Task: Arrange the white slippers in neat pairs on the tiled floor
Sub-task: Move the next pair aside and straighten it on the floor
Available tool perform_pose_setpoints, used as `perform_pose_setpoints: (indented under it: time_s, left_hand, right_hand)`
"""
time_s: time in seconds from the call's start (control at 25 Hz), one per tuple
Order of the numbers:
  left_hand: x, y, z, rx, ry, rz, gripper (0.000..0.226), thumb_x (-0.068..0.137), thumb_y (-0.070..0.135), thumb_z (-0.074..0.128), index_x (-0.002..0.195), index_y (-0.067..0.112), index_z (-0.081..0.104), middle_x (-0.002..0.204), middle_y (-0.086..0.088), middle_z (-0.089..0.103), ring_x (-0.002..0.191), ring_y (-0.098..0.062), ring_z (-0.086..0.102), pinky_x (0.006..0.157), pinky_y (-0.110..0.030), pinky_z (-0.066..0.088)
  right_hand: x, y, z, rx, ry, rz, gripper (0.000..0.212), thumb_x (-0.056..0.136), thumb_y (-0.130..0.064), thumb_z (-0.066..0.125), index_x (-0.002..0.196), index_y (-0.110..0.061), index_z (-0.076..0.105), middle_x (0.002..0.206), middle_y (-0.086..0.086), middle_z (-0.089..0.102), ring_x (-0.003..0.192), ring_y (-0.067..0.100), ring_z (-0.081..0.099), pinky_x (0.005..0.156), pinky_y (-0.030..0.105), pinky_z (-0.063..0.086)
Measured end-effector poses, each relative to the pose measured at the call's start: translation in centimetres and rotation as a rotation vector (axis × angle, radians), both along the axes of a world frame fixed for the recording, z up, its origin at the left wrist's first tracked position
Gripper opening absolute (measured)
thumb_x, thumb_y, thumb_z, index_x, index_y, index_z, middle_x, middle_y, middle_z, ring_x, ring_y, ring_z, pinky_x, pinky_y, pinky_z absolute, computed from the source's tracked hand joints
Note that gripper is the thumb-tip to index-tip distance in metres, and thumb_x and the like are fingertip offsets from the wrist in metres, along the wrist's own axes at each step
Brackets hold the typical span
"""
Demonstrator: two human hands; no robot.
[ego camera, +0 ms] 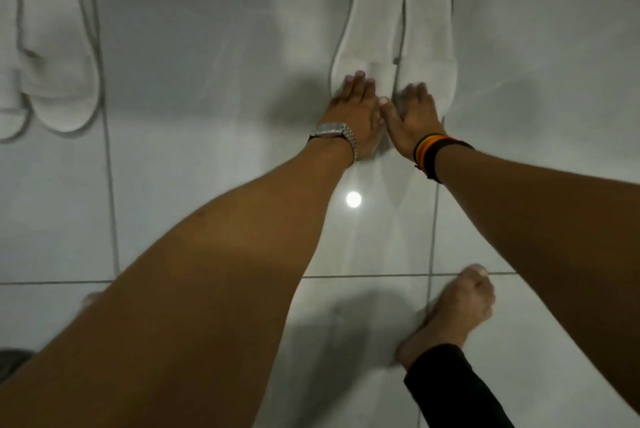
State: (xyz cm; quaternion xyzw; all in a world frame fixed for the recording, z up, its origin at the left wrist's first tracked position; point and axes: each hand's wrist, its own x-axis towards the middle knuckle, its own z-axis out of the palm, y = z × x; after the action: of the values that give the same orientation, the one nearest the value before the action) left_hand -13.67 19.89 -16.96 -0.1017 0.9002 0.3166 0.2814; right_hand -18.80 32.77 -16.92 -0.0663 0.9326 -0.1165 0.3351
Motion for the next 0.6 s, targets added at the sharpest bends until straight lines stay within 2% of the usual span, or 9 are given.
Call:
perform_pose_setpoints:
  time_s: [0.04, 0.16, 0.24, 0.4, 0.6]
  left_hand:
    - [-1.0, 1.9, -0.7, -0.02, -0.033, 0.0, 0.062, 0.105, 0.029, 0.021, 0.158, 0.006, 0.0, 0.166, -0.013, -0.011, 0.154, -0.028, -0.01, 0.127, -0.041, 0.005]
    - [-2.9, 6.9, -1.8, -0.029, -0.061, 0.016, 0.062, 0.105, 0.029, 0.02, 0.158, 0.006, -0.002, 0.165, -0.014, -0.014, 0.153, -0.028, -0.013, 0.126, -0.043, 0.003]
    - [-4.0, 10.2, -1.5, 0.007, -0.084, 0.013, 0.062, 0.105, 0.029, 0.021, 0.158, 0.006, -0.002, 0.165, -0.014, -0.015, 0.153, -0.028, -0.013, 0.126, -0.042, 0.003]
    - [-7.9, 15.6, -0.4, 0.069, -0.142, 0.017, 0.065, 0.105, 0.032, 0.022, 0.158, 0.006, -0.004, 0.165, -0.013, -0.016, 0.153, -0.026, -0.014, 0.126, -0.042, 0.002]
    - [-10.3, 18.9, -0.2, 0.062, -0.154, 0.001, 0.067, 0.105, 0.034, 0.024, 0.157, 0.005, -0.006, 0.164, -0.014, -0.019, 0.153, -0.027, -0.016, 0.126, -0.04, 0.0]
  right_hand:
    - [-0.8, 1.6, -0.3, -0.026, -0.021, 0.03, 0.082, 0.099, -0.06, 0.03, 0.159, -0.008, 0.011, 0.169, 0.012, 0.001, 0.156, 0.027, 0.003, 0.126, 0.046, 0.011]
    - [-3.1, 6.4, -0.3, -0.089, 0.093, 0.047, 0.068, 0.1, -0.053, 0.039, 0.15, -0.007, 0.034, 0.159, 0.018, 0.025, 0.147, 0.032, 0.03, 0.119, 0.037, 0.027]
    - [-4.2, 9.8, 0.0, -0.072, 0.12, 0.048, 0.063, 0.1, -0.051, 0.043, 0.145, -0.007, 0.042, 0.147, 0.02, 0.035, 0.136, 0.036, 0.042, 0.114, 0.037, 0.034]
    - [-7.7, 16.1, 0.2, 0.019, 0.083, 0.091, 0.063, 0.101, -0.051, 0.038, 0.145, -0.006, 0.044, 0.141, 0.024, 0.039, 0.131, 0.04, 0.044, 0.112, 0.042, 0.036]
    - [-9.8, 19.9, 0.4, 0.083, 0.068, 0.164, 0.066, 0.099, -0.054, 0.04, 0.145, -0.008, 0.043, 0.139, 0.024, 0.039, 0.127, 0.043, 0.047, 0.109, 0.046, 0.039]
